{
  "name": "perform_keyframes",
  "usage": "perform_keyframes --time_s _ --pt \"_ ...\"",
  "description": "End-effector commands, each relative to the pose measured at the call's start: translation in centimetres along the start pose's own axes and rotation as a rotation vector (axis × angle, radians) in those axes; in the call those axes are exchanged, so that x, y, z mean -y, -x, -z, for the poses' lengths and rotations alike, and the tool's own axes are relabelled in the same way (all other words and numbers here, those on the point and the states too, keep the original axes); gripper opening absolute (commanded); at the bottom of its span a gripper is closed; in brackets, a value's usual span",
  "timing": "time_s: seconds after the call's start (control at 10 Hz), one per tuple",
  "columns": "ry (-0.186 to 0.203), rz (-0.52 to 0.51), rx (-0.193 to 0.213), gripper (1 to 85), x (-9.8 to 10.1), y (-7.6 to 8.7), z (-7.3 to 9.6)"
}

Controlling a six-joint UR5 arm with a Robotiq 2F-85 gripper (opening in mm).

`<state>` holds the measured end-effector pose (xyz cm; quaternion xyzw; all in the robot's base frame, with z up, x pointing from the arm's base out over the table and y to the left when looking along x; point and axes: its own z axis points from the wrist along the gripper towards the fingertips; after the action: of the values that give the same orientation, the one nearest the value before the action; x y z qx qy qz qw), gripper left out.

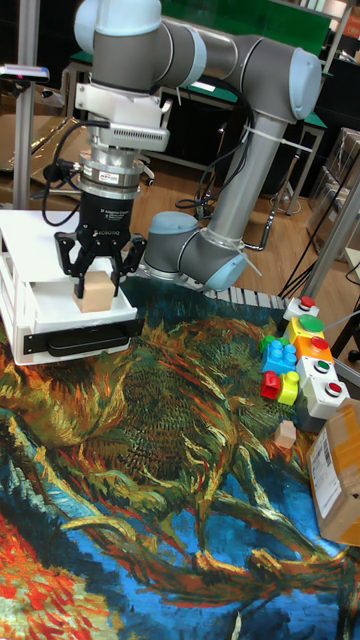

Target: Put things in the drawer

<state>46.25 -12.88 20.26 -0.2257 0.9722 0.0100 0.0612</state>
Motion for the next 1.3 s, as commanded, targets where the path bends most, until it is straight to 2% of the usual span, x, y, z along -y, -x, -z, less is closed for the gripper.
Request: perform_keyframes --time_s 0.0,0.7,1.2 --pt "0.008 -0.001 0.008 1.3 -0.1 0.1 0.1" --pt "0.028 -0.005 0.016 1.3 -0.1 -0.8 -1.6" --pt "0.015 -0.010 0.008 1.3 0.6 -1.8 -2.9"
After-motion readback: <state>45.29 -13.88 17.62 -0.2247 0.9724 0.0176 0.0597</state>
